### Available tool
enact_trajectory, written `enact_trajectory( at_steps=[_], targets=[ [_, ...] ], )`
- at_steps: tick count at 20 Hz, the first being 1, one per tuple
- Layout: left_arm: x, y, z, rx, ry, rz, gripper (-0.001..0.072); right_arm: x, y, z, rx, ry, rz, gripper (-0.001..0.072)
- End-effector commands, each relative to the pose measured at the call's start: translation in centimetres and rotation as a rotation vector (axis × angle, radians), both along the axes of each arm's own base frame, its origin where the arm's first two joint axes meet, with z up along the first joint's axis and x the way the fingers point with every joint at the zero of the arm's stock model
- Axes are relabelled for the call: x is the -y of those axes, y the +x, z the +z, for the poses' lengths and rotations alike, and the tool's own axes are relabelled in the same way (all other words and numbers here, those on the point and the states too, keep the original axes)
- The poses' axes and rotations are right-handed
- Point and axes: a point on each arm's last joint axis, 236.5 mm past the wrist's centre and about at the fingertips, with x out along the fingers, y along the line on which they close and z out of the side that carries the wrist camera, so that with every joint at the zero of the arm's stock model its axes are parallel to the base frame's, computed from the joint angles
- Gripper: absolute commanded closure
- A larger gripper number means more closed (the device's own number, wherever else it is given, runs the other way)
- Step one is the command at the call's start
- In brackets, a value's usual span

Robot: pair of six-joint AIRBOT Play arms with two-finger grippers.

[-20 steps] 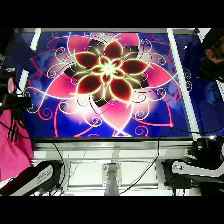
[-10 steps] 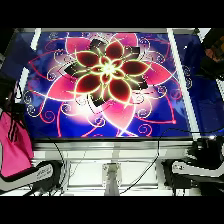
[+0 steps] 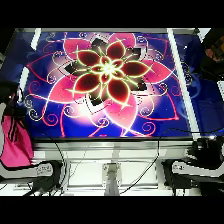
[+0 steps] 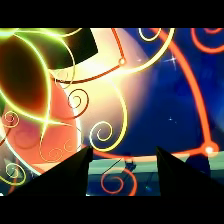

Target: Fold the clothes and pants, and hang the long-sleeved shirts on hangers.

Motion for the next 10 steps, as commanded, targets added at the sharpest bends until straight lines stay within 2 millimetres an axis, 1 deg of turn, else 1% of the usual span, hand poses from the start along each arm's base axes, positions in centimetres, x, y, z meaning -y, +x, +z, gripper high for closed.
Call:
enact_trajectory(
  at_steps=[1,2,3,5,8,9,10],
  targets=[
    [-0.5,-0.2,-1.5,-0.027,-0.01,0.014,0.0211,0.0,0.0,0.0,0.0,0.0,0.0,0.0262],
    [-0.5,0.0,-1.8,-0.024,-0.012,0.01,0.0242,0.0,0.0,0.0,0.0,0.0,0.0,0.0262],
    [-0.6,0.4,-1.9,-0.011,-0.011,0.001,0.0376,0.0,0.0,0.0,0.0,0.0,0.0,0.0262],
    [-0.7,0.8,-2.0,0.003,-0.011,-0.01,0.0697,0.0,0.0,0.0,0.0,0.0,0.0,0.0262],
    [-0.7,0.9,-1.9,0.01,-0.01,-0.012,0.0703,0.0,0.0,0.0,0.0,0.0,0.0,0.0271],
    [-0.4,1.1,-1.6,0.023,-0.013,-0.02,0.0703,0.0,0.0,0.0,0.001,0.002,0.0,0.0307],
    [-0.2,1.7,-1.0,0.056,-0.011,-0.034,0.0703,-0.2,0.0,0.1,0.004,0.009,0.003,0.0586]
  ],
)
